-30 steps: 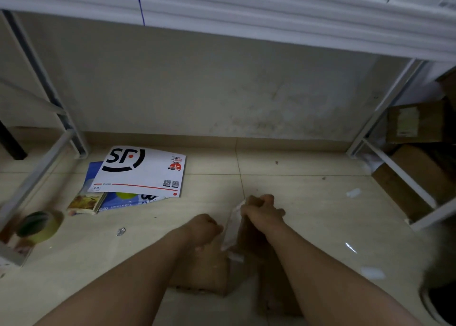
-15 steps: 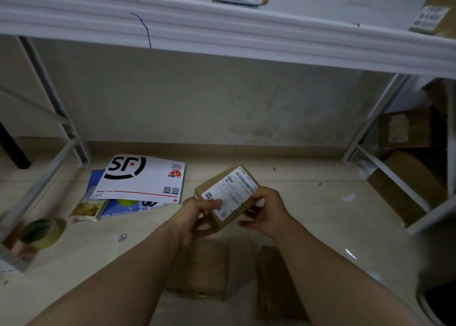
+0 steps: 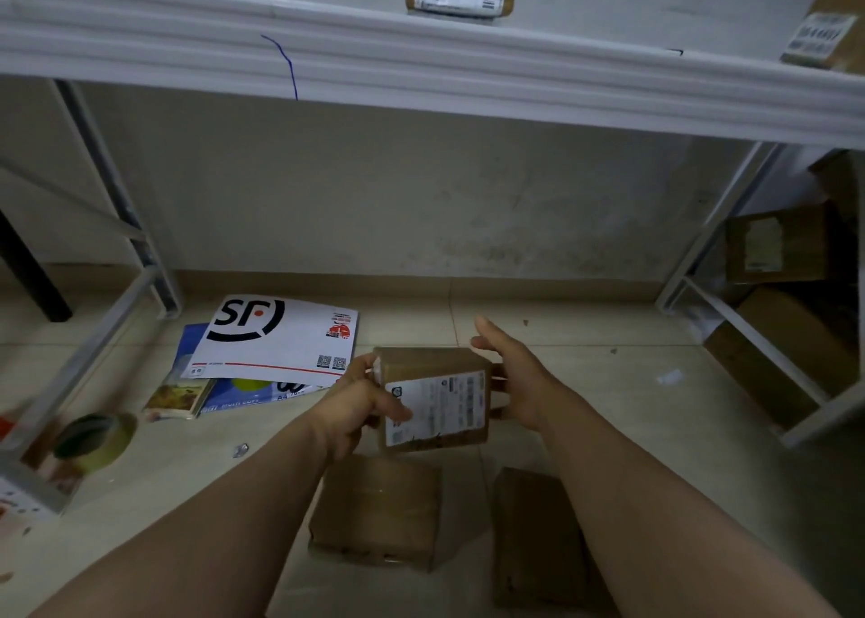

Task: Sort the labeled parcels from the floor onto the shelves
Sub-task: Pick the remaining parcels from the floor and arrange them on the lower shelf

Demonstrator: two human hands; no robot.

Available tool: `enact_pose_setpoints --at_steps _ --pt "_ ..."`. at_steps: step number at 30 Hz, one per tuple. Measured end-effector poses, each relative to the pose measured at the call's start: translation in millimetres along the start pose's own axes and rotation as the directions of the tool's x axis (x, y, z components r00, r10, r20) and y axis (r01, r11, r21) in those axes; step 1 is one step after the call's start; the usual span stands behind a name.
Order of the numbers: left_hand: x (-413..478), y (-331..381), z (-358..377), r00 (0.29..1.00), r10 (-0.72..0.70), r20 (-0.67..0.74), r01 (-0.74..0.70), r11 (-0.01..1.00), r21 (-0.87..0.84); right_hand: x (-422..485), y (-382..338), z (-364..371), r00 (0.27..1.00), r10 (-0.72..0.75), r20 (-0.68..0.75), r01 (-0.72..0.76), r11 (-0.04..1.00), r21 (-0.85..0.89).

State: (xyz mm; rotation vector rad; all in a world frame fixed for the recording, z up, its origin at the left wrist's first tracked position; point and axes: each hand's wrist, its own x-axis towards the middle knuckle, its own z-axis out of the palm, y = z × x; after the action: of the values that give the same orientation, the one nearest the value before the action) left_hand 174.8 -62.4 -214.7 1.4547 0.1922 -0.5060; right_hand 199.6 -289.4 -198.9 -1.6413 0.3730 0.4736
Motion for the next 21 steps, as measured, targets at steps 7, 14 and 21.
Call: enact_pose_setpoints --at_steps 7,14,21 --pt "-16.9 17.4 8.0 0.980 -0.042 0.196 -0.028 0.939 0.343 -8.7 -3.6 17.2 0.911 0.054 0.409 0.115 0.919 -0.377" --pt "-4.9 15.1 2.4 0.990 0.126 -0.068 -0.124 0.992 0.031 0.1 2.1 12.9 0.966 0.034 0.258 0.027 0.972 -0.232" --pt "-10.9 -5.9 -16.0 0.990 -0.105 0.095 0.117 0.986 -0.122 5.1 4.1 8.1 0.980 -0.033 0.196 0.037 0.999 -0.020"
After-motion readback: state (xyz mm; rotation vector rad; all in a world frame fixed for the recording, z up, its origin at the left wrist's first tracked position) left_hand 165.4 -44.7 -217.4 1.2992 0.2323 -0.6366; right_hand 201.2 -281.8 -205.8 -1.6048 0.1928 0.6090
